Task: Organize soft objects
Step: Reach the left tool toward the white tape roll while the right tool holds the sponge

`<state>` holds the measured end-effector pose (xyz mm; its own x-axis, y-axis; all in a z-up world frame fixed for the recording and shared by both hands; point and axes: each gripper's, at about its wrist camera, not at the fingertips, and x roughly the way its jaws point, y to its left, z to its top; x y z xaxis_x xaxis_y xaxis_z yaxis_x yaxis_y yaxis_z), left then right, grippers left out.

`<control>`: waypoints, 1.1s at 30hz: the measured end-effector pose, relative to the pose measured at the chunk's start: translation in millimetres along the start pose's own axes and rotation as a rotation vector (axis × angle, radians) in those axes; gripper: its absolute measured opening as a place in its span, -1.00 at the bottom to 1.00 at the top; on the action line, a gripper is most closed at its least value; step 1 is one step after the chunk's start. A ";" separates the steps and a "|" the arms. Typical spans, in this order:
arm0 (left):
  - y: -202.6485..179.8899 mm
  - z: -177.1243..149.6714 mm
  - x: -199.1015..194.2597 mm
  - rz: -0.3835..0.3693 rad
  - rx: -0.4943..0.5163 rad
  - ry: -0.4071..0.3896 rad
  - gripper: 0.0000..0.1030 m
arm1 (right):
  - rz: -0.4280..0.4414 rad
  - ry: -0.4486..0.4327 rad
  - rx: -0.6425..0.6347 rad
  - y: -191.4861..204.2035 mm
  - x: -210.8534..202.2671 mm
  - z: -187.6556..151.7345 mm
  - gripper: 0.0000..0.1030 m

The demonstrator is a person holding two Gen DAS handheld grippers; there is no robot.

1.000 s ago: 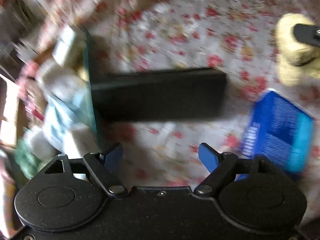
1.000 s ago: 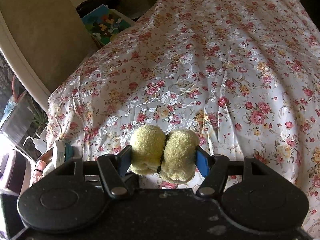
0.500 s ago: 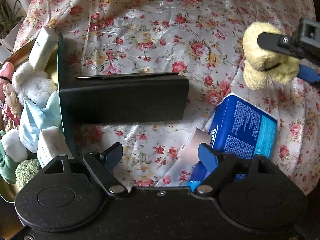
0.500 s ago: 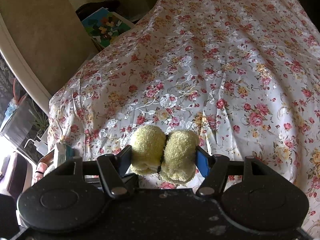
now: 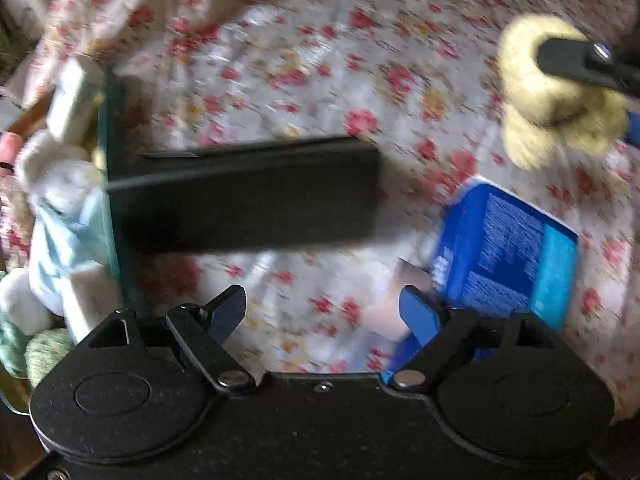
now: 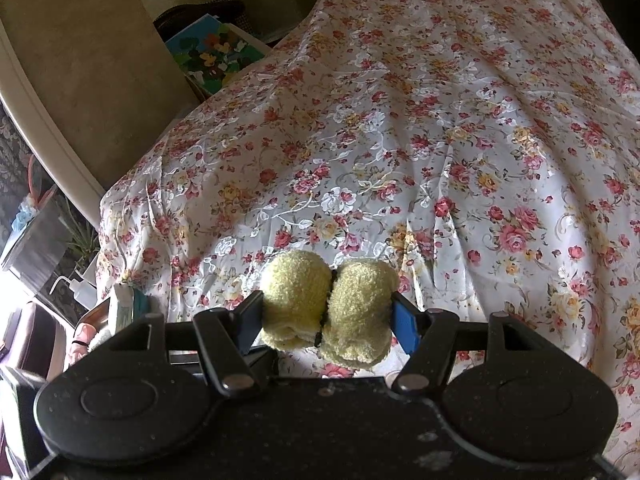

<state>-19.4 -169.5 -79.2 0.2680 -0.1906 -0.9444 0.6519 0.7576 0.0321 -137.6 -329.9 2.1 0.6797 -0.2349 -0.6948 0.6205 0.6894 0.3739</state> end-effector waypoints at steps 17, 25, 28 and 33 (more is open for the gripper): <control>-3.7 8.1 1.4 -0.023 -0.016 -0.002 0.55 | 0.006 0.001 0.020 -3.2 -0.3 0.1 0.27; -17.1 8.7 9.9 0.322 0.095 -0.077 0.44 | 0.004 -0.002 0.022 -3.4 -0.8 0.0 0.27; -8.0 10.2 6.5 0.285 0.045 -0.070 0.41 | 0.007 -0.007 0.028 -4.9 -2.2 0.3 0.27; -5.1 10.6 -1.0 0.122 -0.004 -0.039 0.49 | 0.005 -0.009 0.044 -9.1 -2.1 1.5 0.27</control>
<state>-15.5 -179.9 -75.0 0.3722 -0.1209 -0.9202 0.6100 0.7792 0.1444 -144.1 -336.8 1.1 0.6864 -0.2376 -0.6873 0.6332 0.6600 0.4043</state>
